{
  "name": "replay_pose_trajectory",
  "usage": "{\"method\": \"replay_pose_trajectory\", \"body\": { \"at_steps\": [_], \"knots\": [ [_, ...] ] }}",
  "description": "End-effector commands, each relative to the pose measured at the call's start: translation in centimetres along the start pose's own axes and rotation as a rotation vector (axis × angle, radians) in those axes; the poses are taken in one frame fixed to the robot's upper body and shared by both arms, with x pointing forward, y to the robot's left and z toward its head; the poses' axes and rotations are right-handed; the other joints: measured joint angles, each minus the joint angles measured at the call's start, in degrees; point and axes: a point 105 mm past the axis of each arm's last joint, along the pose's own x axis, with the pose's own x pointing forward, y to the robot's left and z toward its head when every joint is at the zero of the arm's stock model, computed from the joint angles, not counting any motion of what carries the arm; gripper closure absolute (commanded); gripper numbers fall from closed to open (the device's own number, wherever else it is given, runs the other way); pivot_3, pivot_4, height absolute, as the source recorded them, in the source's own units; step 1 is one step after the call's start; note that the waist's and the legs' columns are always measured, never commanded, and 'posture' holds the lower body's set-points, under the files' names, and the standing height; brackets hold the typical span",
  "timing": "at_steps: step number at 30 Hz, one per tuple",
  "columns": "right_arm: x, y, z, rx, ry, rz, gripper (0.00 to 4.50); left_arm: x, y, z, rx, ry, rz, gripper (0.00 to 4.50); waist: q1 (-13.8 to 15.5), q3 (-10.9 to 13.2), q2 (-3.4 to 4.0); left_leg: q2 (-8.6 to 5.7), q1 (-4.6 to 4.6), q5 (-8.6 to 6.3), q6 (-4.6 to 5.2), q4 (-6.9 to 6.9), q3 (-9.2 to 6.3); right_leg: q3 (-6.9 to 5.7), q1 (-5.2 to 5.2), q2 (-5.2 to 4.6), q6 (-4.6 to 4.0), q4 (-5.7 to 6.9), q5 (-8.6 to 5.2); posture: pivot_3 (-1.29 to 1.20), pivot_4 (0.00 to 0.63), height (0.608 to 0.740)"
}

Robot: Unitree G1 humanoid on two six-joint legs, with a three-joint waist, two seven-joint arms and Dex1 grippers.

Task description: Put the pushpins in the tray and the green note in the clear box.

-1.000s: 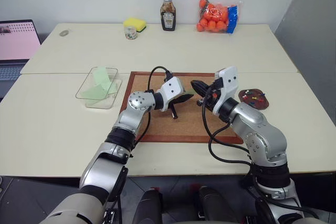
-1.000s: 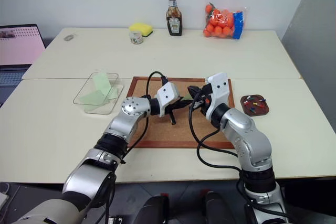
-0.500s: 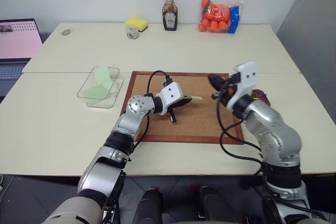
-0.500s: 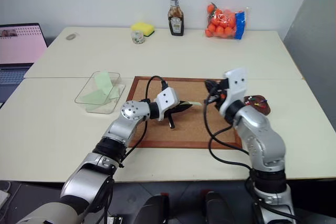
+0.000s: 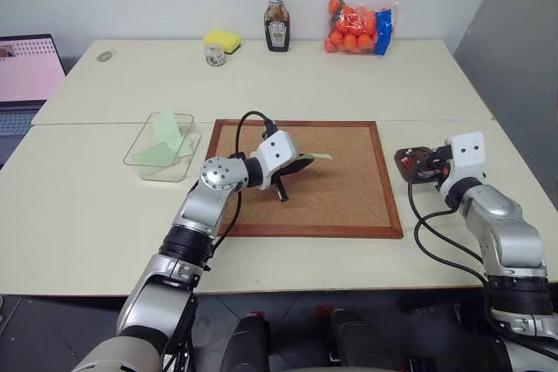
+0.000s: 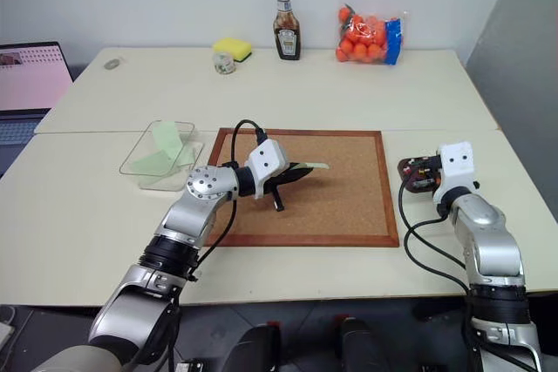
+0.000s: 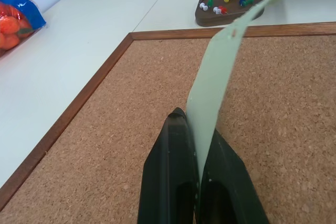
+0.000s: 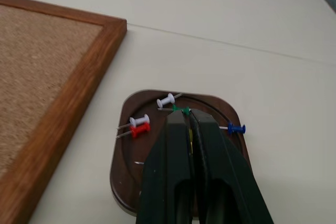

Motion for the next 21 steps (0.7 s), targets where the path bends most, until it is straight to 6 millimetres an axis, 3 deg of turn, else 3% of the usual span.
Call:
{"method": "replay_pose_trajectory", "body": {
  "at_steps": [1,2,3,12,21],
  "knots": [
    [0.56,-0.56,1.60,-0.036,-0.065,-0.001,4.50,-0.18,0.52,1.28,0.020,-0.041,0.030,4.46,0.04,0.00,0.00,-0.01,-0.01,0.00,0.00,0.00,0.01,0.01,0.00,0.00,0.00,0.00,0.00,0.00,0.150,0.740],
    [0.69,-0.60,1.52,-0.034,-0.064,-0.002,4.50,-0.20,0.54,1.23,0.019,-0.040,0.032,4.46,0.06,0.00,0.00,-0.01,-0.01,0.00,0.00,0.01,0.02,0.01,0.00,0.00,0.01,0.00,0.00,0.00,0.150,0.740],
    [0.81,-0.64,1.45,-0.032,-0.062,-0.003,4.02,-0.22,0.55,1.19,0.018,-0.039,0.034,4.50,0.11,0.00,0.00,-0.01,-0.01,0.00,0.00,0.02,0.02,0.01,0.00,-0.01,0.01,0.00,0.01,0.00,0.150,0.740],
    [0.86,-0.75,1.52,-0.028,-0.070,-0.012,2.19,-0.28,0.54,1.05,0.013,-0.035,0.040,4.50,0.18,0.00,0.00,-0.01,-0.01,0.00,0.00,0.01,0.02,0.01,0.00,-0.01,-0.02,0.00,0.02,0.00,0.150,0.740],
    [0.80,-0.71,0.78,-0.039,-0.045,-0.023,2.19,-0.19,0.66,1.01,0.015,-0.031,0.044,4.50,0.17,0.00,0.00,-0.01,-0.02,0.00,0.00,0.01,0.02,0.01,0.00,-0.02,-0.02,0.00,0.02,0.00,0.150,0.740]
  ]
}}
